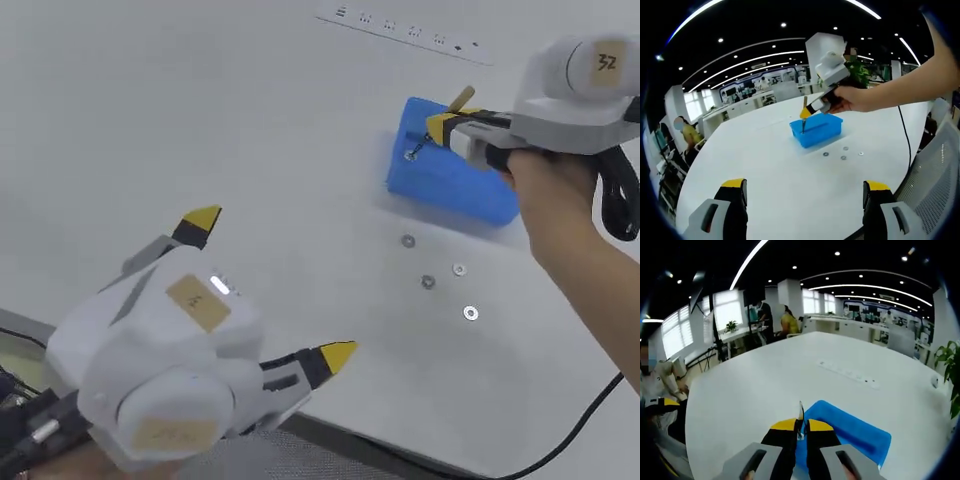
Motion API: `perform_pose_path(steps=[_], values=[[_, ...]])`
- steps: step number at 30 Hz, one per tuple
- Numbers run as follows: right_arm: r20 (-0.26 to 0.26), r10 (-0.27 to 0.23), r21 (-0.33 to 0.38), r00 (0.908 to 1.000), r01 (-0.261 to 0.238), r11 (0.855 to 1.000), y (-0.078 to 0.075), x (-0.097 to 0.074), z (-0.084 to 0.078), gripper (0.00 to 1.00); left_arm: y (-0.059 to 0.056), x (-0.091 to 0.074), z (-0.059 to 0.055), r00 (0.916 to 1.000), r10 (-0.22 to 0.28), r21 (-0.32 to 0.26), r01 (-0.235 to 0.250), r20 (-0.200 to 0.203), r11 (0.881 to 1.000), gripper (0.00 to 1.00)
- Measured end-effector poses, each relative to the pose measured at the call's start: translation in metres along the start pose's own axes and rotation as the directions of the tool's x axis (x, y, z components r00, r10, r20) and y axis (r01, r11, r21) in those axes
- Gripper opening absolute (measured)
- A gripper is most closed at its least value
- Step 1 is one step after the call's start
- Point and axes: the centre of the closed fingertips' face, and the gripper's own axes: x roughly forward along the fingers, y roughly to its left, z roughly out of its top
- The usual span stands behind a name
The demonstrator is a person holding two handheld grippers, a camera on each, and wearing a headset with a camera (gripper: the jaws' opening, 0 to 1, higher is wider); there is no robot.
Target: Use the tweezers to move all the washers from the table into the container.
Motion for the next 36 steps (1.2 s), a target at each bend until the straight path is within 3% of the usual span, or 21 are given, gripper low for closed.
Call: perform_pose_path(steps=[15, 25, 28, 36], values=[[-0.081, 0.007, -0.072, 0.9967, -0.013, 0.997, 0.000, 0.022, -0.021, 0.02, 0.003, 0.002, -0.006, 0.9995, 0.017, -0.009, -0.017, -0.028, 1.000, 0.98], [-0.063, 0.001, -0.059, 0.9980, -0.004, 0.998, -0.002, 0.024, -0.021, 0.02, 0.005, 0.003, -0.009, 0.9984, 0.034, -0.004, -0.034, -0.046, 0.999, 0.97], [-0.056, 0.000, -0.027, 0.9985, -0.002, 1.000, -0.004, 0.022, -0.021, 0.02, 0.005, 0.003, -0.010, 0.9981, 0.035, -0.004, -0.035, -0.051, 0.999, 0.96], [-0.061, -0.021, -0.057, 0.9979, 0.018, 0.998, -0.004, 0.023, -0.019, 0.03, 0.005, 0.003, -0.010, 0.9973, 0.044, 0.004, -0.043, -0.059, 0.999, 0.95]])
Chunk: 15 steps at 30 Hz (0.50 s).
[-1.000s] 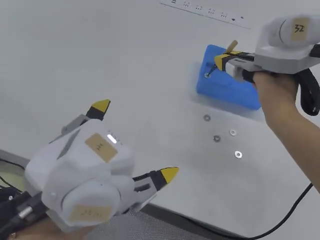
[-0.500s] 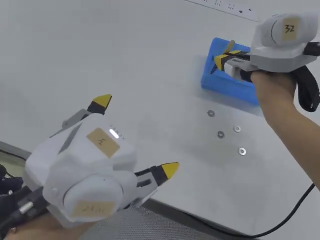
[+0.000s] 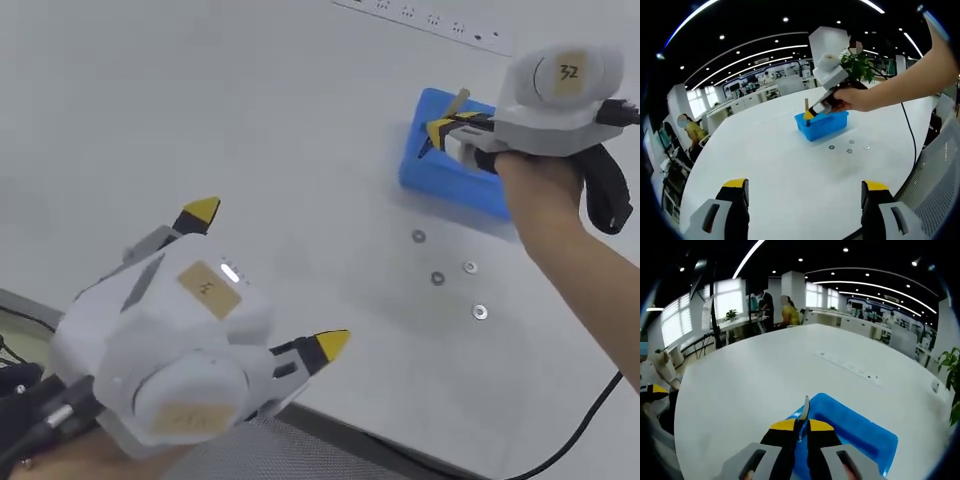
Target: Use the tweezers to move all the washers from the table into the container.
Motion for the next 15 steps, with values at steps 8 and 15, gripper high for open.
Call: perform_pose_path(steps=[8, 15], values=[[0.023, -0.009, -0.007, 0.9997, 0.009, 1.000, 0.005, -0.016, 0.012, 0.03, -0.001, 0.000, 0.000, 1.0000, -0.005, 0.000, 0.005, 0.001, 1.000, 0.97], [0.084, -0.006, 0.000, 0.9964, 0.006, 1.000, 0.011, -0.042, 0.030, 0.03, -0.011, -0.001, 0.005, 0.9980, -0.060, -0.020, 0.061, 0.020, 0.998, 0.97]])
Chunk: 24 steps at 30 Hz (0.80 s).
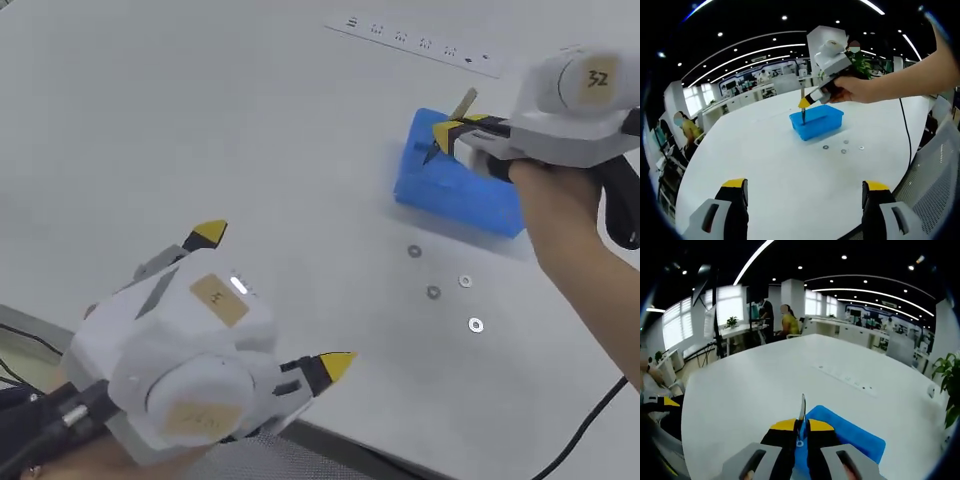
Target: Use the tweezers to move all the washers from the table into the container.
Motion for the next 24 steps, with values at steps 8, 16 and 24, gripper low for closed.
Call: perform_pose_path(steps=[8, 16, 24], values=[[0.037, 0.016, 0.025, 0.9992, -0.017, 1.000, 0.019, -0.031, 0.001, 0.03, 0.001, 0.000, 0.000, 1.0000, -0.001, -0.006, 0.001, 0.003, 1.000, 0.99], [0.042, 0.028, 0.062, 0.9987, -0.031, 0.998, 0.038, -0.047, -0.017, 0.03, 0.003, 0.000, -0.001, 1.0000, 0.010, 0.002, -0.010, 0.000, 1.000, 0.98], [-0.021, 0.037, 0.097, 0.9991, -0.035, 0.995, 0.043, -0.040, -0.047, 0.03, 0.003, 0.000, -0.002, 0.9999, 0.013, 0.005, -0.013, -0.005, 1.000, 0.98]])
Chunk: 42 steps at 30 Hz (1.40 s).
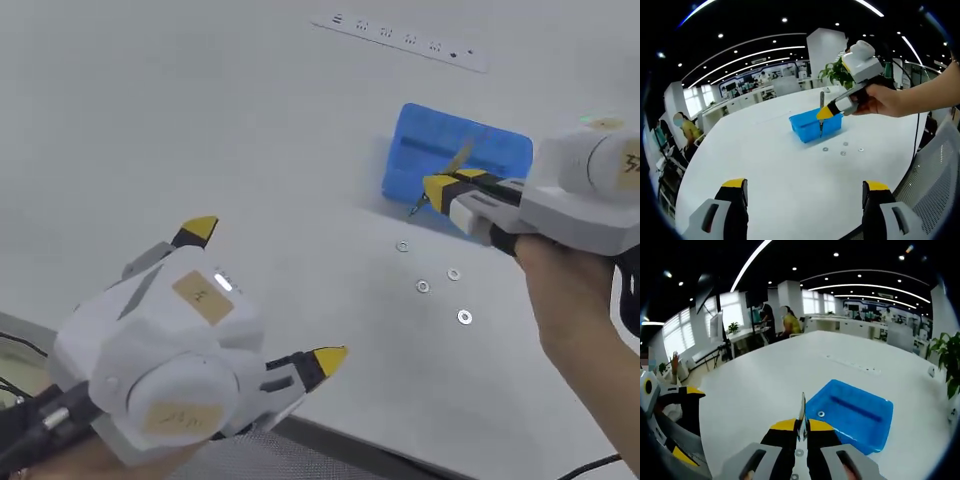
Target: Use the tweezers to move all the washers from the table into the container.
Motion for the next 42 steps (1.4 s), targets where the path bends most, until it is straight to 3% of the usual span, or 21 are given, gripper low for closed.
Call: perform_pose_path(steps=[7, 21, 38, 42], values=[[-0.042, 0.003, -0.002, 0.9991, -0.003, 1.000, -0.001, 0.007, -0.018, 0.03, 0.000, 0.000, -0.002, 0.9999, 0.006, 0.007, -0.006, -0.011, 1.000, 0.97], [-0.063, -0.004, -0.011, 0.9980, 0.004, 1.000, -0.004, 0.011, -0.028, 0.03, 0.000, 0.001, -0.003, 0.9998, 0.010, 0.005, -0.010, -0.017, 1.000, 0.97], [-0.032, -0.019, -0.007, 0.9993, 0.018, 1.000, 0.000, 0.006, -0.032, 0.02, 0.000, 0.001, -0.004, 0.9996, 0.009, 0.010, -0.009, -0.028, 1.000, 0.96], [-0.039, -0.025, -0.069, 0.9989, 0.022, 0.997, 0.002, 0.006, -0.033, 0.02, 0.000, 0.001, -0.004, 0.9996, 0.011, 0.011, -0.010, -0.027, 1.000, 0.96]])
